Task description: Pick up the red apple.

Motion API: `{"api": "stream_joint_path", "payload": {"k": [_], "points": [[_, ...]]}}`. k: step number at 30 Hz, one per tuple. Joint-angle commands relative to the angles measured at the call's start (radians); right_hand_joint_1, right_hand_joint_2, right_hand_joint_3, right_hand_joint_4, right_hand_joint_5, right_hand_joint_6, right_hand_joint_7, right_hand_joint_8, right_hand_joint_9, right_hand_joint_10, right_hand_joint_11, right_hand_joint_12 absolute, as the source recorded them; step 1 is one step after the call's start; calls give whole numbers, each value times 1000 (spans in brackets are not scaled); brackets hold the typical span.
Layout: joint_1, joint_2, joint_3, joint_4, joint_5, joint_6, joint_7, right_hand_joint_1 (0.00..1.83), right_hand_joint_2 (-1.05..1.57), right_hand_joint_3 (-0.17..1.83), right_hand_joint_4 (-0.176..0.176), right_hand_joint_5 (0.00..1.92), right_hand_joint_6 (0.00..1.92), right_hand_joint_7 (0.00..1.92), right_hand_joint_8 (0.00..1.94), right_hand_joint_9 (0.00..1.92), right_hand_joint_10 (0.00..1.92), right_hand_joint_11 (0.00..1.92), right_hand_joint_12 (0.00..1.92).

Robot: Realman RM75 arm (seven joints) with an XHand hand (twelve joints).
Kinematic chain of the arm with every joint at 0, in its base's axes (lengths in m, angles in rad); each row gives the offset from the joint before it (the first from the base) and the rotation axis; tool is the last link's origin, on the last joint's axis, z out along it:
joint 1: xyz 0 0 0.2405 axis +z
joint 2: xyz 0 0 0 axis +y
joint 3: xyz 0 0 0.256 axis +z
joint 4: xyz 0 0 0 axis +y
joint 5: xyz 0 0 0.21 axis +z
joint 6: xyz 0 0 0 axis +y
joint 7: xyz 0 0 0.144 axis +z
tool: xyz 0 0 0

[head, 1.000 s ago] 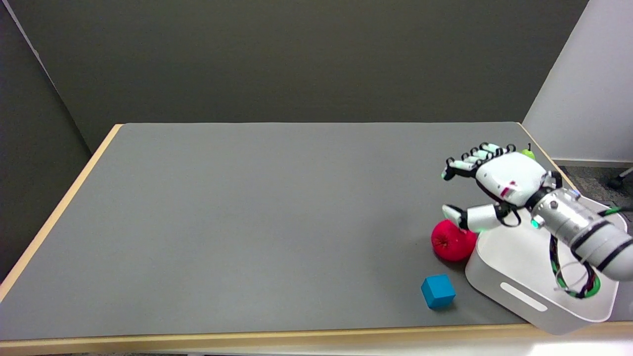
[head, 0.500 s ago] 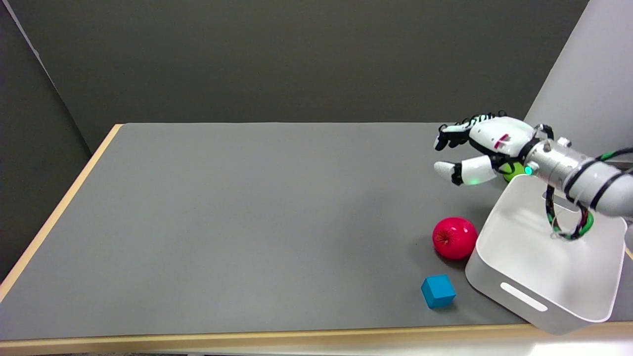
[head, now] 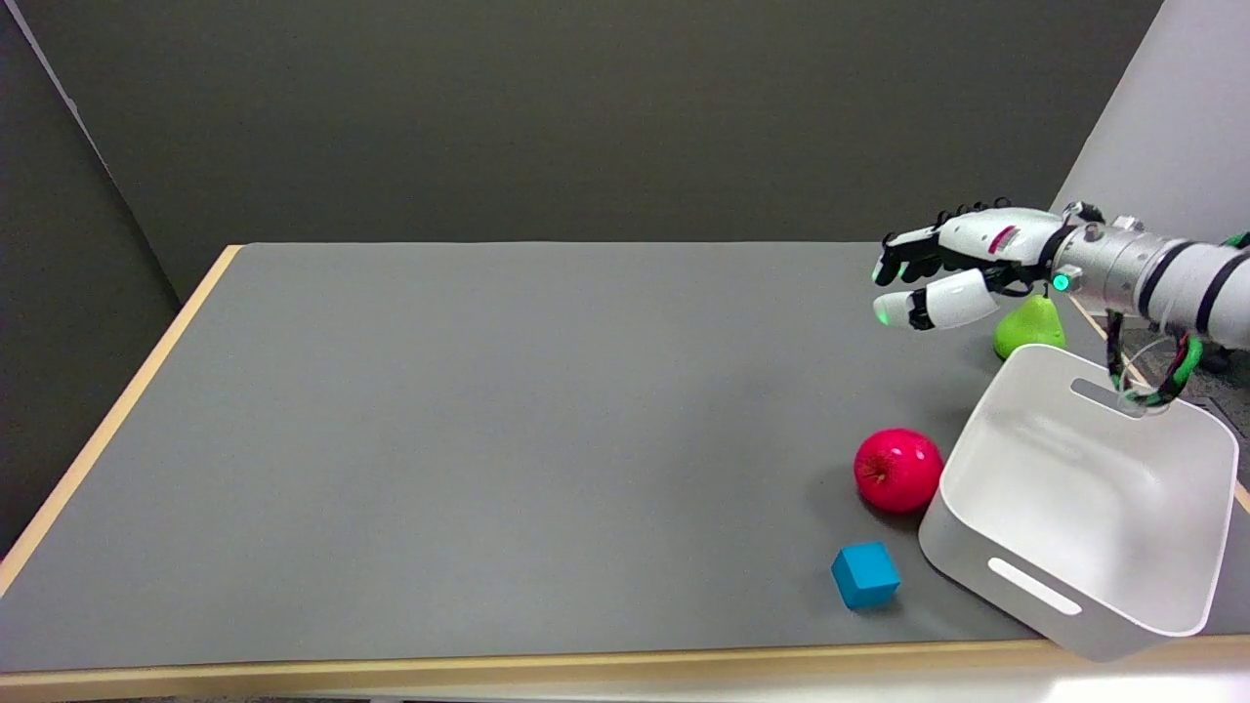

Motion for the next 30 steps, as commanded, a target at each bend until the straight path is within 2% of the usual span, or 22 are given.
{"api": "stream_joint_path", "payload": {"k": [1,4,7,10,13,18,20,22,26,30], "points": [[-15,159,185,-17,112,-253,-55,179,633,861,146,377,784,500,518,375,858,226,1329],[-18,226,198,-26,157,-270,-55,188,611,909,149,385,790,498,536,387,849,226,1348],[-13,260,198,-63,269,-271,-63,186,609,917,150,386,794,498,540,390,846,230,1352],[0,238,200,-83,347,-260,-71,183,609,918,150,386,794,498,540,390,843,231,1352],[32,194,200,-31,344,-258,-124,178,635,868,144,376,785,503,525,382,859,237,1333],[57,151,161,14,284,-229,-131,203,624,855,115,374,751,508,526,376,886,240,1357],[75,115,92,10,185,-169,-125,215,618,846,92,381,752,518,547,377,914,243,1377],[148,89,-12,6,52,-175,-95,232,602,849,65,397,766,539,595,389,953,249,1416],[348,113,-267,-5,-179,-357,81,218,558,885,46,458,860,602,703,440,989,289,1488],[353,96,-276,-2,-167,-465,114,206,558,891,61,443,835,580,663,425,963,264,1457]]}}
